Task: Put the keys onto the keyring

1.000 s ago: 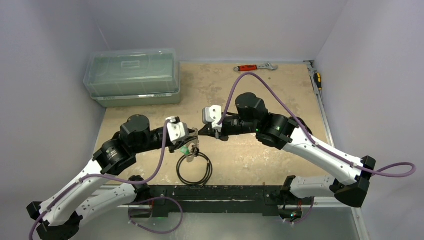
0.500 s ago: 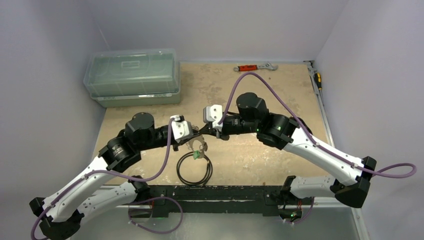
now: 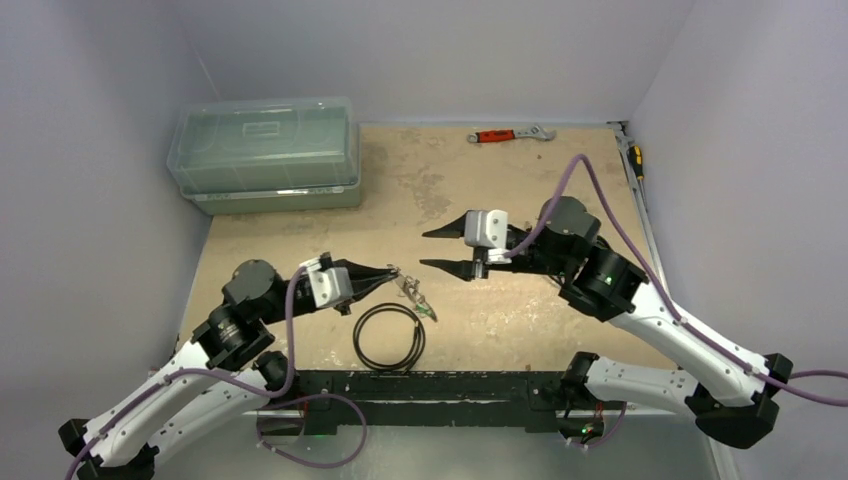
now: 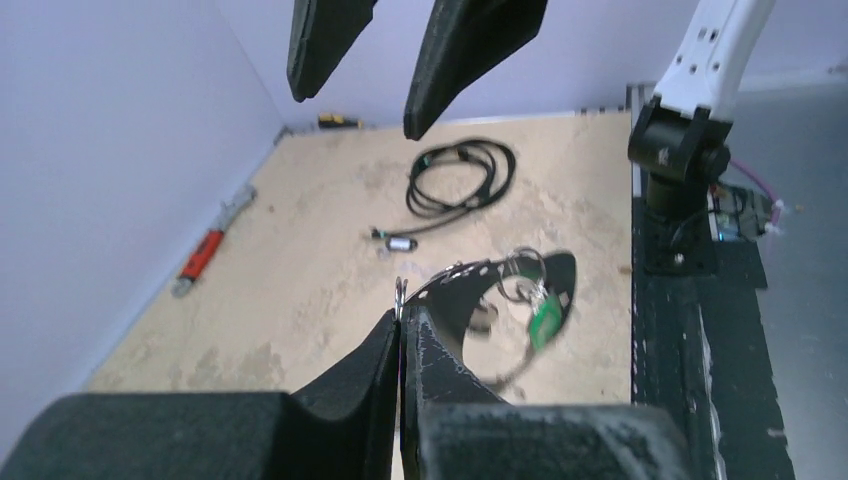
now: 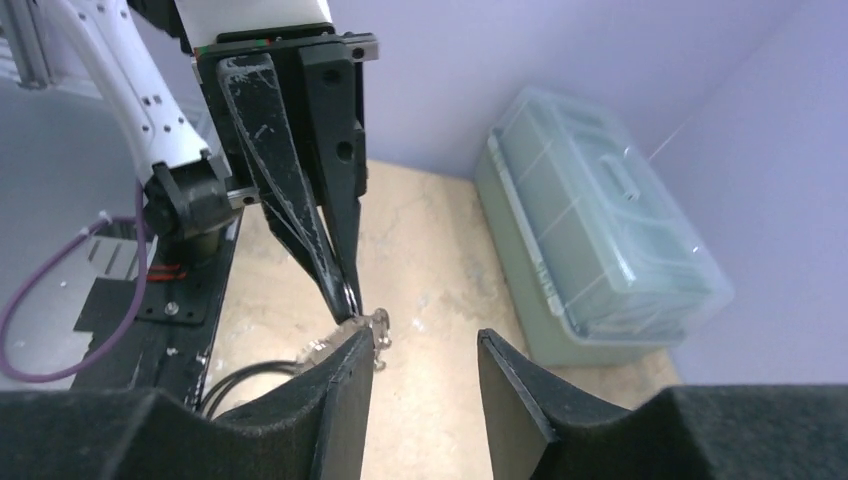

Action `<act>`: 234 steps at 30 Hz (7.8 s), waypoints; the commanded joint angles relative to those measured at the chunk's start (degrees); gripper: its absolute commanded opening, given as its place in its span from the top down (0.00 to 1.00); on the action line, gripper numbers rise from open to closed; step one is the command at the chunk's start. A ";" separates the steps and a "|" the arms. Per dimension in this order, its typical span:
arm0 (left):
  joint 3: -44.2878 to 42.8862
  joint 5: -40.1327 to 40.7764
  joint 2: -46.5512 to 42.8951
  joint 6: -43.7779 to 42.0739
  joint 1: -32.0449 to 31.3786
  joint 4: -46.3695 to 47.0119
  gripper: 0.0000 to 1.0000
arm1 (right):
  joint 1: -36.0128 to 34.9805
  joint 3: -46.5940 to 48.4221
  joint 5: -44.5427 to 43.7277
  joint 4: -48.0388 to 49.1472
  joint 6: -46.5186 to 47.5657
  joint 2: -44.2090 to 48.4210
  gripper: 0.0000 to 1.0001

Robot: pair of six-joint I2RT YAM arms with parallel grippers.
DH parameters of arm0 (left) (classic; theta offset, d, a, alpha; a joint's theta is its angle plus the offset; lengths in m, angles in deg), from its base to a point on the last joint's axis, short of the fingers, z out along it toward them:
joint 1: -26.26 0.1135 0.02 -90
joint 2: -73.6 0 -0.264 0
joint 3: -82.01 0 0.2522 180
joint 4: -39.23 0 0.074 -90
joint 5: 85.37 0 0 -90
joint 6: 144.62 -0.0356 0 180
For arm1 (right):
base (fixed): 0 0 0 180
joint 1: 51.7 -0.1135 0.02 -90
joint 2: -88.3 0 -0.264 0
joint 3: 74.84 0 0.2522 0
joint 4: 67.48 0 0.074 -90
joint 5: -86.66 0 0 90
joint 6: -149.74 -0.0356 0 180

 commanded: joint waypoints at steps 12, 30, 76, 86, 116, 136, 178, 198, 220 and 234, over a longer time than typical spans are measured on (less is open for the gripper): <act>4.69 -2.92 -5.41 8.22 -0.05 21.07 1.00 | 3.55 -0.01 16.37 7.07 -2.61 -1.78 0.64; 7.24 -4.61 -2.59 13.61 -0.03 30.21 1.00 | 3.55 0.51 18.25 8.46 -3.01 -4.30 0.65; 20.86 4.86 -12.82 33.85 -0.09 46.08 1.00 | 33.07 -9.60 -52.72 -1.11 -64.05 -34.66 0.37; 20.50 4.43 -12.46 33.73 -0.04 45.47 1.00 | 34.82 -9.19 -54.22 -1.31 -71.41 -37.31 0.39; 11.96 9.12 -16.50 21.41 -0.13 23.79 1.00 | 23.61 -13.94 -34.50 5.38 -49.66 -36.34 0.98; 11.49 11.81 -18.34 14.87 0.23 10.72 1.00 | 33.88 -11.85 -53.27 6.42 -57.17 -42.43 0.37; 12.22 8.84 -20.95 15.69 2.07 12.46 1.00 | 17.16 -12.68 -27.33 3.44 -33.09 -32.19 0.50; 12.14 8.83 -21.47 15.61 2.26 12.19 1.00 | 16.82 -8.54 -28.56 2.09 -31.61 -41.23 0.64; 12.13 8.82 -22.22 15.36 2.20 11.84 1.00 | 16.28 -10.68 -26.32 5.06 -31.31 -32.65 1.00; 12.13 8.67 -22.23 15.62 2.41 12.09 1.00 | 16.12 -16.35 -13.34 14.50 -32.47 -18.08 1.00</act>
